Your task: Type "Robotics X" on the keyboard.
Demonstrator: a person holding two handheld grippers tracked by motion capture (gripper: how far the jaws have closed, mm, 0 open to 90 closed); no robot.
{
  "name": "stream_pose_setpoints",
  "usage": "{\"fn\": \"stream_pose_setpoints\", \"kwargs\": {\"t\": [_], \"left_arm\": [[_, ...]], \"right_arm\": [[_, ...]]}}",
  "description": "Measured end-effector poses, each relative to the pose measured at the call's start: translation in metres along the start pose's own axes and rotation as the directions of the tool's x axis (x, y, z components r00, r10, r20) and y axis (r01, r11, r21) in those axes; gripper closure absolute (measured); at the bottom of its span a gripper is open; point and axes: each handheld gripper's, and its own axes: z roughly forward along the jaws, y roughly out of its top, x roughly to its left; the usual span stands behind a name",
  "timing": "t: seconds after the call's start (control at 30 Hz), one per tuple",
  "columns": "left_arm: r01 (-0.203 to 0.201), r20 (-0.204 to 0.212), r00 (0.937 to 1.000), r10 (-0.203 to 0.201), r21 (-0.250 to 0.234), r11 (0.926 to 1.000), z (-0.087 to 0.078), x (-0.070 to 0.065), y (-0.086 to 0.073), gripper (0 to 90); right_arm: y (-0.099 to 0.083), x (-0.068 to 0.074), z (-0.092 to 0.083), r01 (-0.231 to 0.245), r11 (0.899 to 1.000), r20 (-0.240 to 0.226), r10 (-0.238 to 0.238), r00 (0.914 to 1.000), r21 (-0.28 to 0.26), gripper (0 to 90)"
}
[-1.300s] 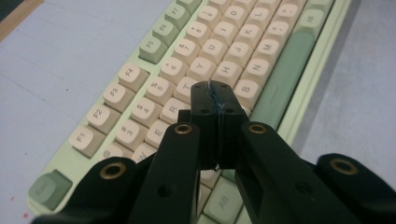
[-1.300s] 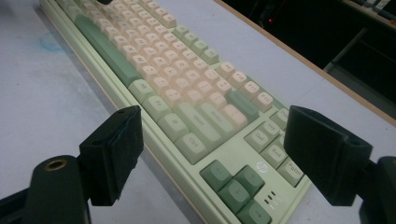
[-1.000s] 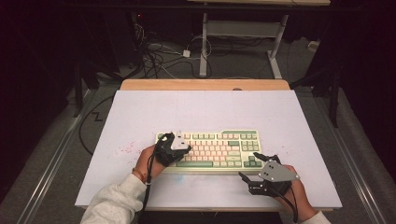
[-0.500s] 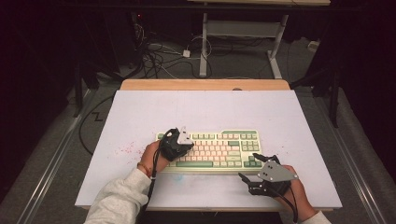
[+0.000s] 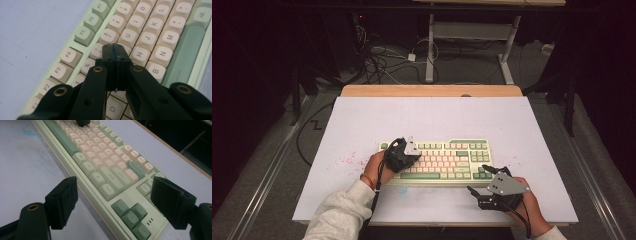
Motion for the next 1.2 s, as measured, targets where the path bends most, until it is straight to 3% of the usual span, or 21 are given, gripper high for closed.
{"fn": "stream_pose_setpoints", "kwargs": {"t": [0.33,0.7,0.83,0.97,1.03,1.13,1.17,1.2], "left_arm": [[-0.011,-0.008,0.9999,0.011,-0.015,0.9998,-0.005,-0.001,0.000,86.8],[-0.034,-0.019,0.9993,0.033,-0.063,0.9974,-0.017,-0.004,-0.002,83.6],[-0.041,-0.032,0.9987,0.038,-0.093,0.9948,-0.022,-0.006,-0.004,75.3],[-0.056,-0.032,0.9981,0.053,-0.114,0.9919,-0.026,-0.008,-0.006,54.8],[-0.054,-0.037,0.9981,0.050,-0.123,0.9910,-0.027,-0.008,-0.009,49.2],[-0.053,-0.079,0.9959,0.042,-0.138,0.9890,-0.031,-0.009,-0.014,42.1],[-0.049,-0.091,0.9952,0.036,-0.142,0.9886,-0.031,-0.009,-0.016,32.6],[-0.048,-0.091,0.9952,0.035,-0.140,0.9890,-0.032,-0.009,-0.018,31.9]], "right_arm": [[0.000,-0.001,-0.001,0.000,1.000,0.002,0.000,1.0000,-0.001,22.7],[0.000,-0.001,0.000,-0.004,1.000,-0.004,0.004,1.0000,0.002,23.0],[-0.001,-0.001,0.000,-0.006,1.000,-0.007,0.006,1.0000,0.005,23.0],[-0.001,-0.001,0.000,-0.009,1.000,-0.006,0.009,0.9999,0.005,23.0],[-0.001,-0.001,0.000,-0.008,1.000,-0.006,0.009,0.9999,0.006,23.0],[-0.001,-0.002,0.000,-0.010,1.000,0.001,0.010,0.9999,0.009,23.0],[-0.001,-0.003,0.000,-0.014,1.000,0.001,0.014,0.9999,0.007,23.0],[-0.002,-0.004,0.000,-0.018,1.000,0.003,0.018,0.9998,0.008,23.0]]}}
